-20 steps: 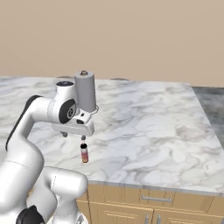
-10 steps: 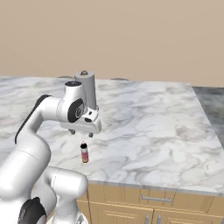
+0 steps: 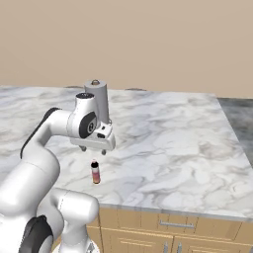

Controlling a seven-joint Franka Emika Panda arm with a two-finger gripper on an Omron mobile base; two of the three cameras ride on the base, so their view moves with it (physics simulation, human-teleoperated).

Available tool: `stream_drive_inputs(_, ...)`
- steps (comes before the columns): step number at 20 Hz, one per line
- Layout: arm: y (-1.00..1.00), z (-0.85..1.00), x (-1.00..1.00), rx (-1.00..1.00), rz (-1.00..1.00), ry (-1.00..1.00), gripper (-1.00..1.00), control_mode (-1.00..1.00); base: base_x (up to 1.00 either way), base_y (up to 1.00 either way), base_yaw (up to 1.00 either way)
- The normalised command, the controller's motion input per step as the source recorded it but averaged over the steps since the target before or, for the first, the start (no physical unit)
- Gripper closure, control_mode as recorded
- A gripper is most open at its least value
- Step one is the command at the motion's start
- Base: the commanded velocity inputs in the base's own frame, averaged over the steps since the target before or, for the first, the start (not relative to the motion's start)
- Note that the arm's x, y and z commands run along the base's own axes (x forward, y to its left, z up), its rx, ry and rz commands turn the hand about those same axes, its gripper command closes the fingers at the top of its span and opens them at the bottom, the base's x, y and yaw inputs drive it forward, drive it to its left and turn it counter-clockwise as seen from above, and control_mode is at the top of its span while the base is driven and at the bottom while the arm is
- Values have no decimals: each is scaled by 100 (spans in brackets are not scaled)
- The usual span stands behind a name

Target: Place the large bottle from the dining counter next to the other large bottle outside the sink, and place the small bottle from the dining counter next to the other small bottle inside the sink.

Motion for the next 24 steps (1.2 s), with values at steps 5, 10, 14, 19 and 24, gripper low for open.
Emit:
stream_drive_inputs(5, 6, -9, 7, 0, 0, 2, -100, -100, 0, 0, 0)
stream_drive_inputs(10, 1, 0, 1, 0, 0, 2, -100, -100, 0, 0, 0)
stream_drive_inputs(14, 0, -3, 0, 0, 0, 8, -100, -100, 0, 0, 0)
stream_drive_inputs(19, 0, -30, 0, 0, 0, 6, -100, -100, 0, 0, 0)
stream_drive_inputs(24, 0, -20, 5, 0, 0, 1, -100, -100, 0, 0, 0)
